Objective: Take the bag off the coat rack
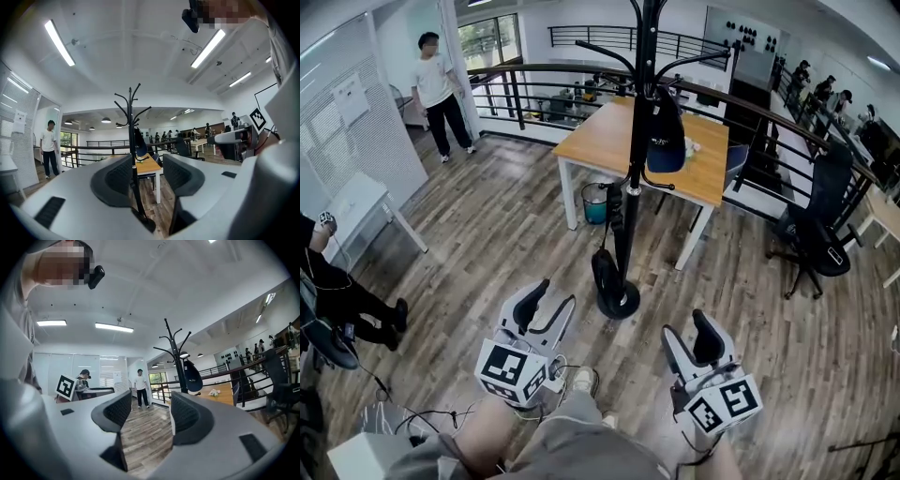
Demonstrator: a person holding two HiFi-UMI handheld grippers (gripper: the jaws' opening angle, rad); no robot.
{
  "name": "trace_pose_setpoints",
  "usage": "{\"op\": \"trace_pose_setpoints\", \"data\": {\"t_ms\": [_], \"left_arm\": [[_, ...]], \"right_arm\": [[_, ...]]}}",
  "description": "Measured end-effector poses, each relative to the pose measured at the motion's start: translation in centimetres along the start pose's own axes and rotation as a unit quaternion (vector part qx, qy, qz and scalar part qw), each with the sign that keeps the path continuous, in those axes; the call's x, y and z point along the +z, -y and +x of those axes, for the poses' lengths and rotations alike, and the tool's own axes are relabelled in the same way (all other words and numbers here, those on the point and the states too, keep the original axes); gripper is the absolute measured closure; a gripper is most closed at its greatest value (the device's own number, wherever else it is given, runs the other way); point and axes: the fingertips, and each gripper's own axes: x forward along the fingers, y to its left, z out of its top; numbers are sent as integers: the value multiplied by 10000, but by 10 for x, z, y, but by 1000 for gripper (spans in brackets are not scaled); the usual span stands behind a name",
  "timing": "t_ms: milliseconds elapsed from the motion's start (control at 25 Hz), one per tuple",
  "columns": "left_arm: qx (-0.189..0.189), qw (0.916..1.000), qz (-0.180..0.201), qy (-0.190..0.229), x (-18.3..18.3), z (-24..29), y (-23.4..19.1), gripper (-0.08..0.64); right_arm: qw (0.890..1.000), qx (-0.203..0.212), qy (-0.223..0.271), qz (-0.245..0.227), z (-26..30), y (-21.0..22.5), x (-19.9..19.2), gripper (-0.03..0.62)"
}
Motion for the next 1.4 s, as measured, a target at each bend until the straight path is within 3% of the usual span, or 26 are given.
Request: {"op": "trace_pose_setpoints", "data": {"t_ms": [320,760,1040,1400], "left_arm": [[49,9997,62,-231,-28,26,-22,351],[14,9987,-100,-508,-74,109,-74,351],[-214,9962,-213,-819,-111,181,-113,351],[-754,9906,-91,-1141,-160,260,-151,351]], "right_arm": [[9999,-62,-127,-4,26,23,-14,333],[9973,-90,-728,-42,125,68,-62,333],[9944,-224,-1032,28,202,106,-85,333],[9912,-389,-1261,137,294,144,-124,330]]}}
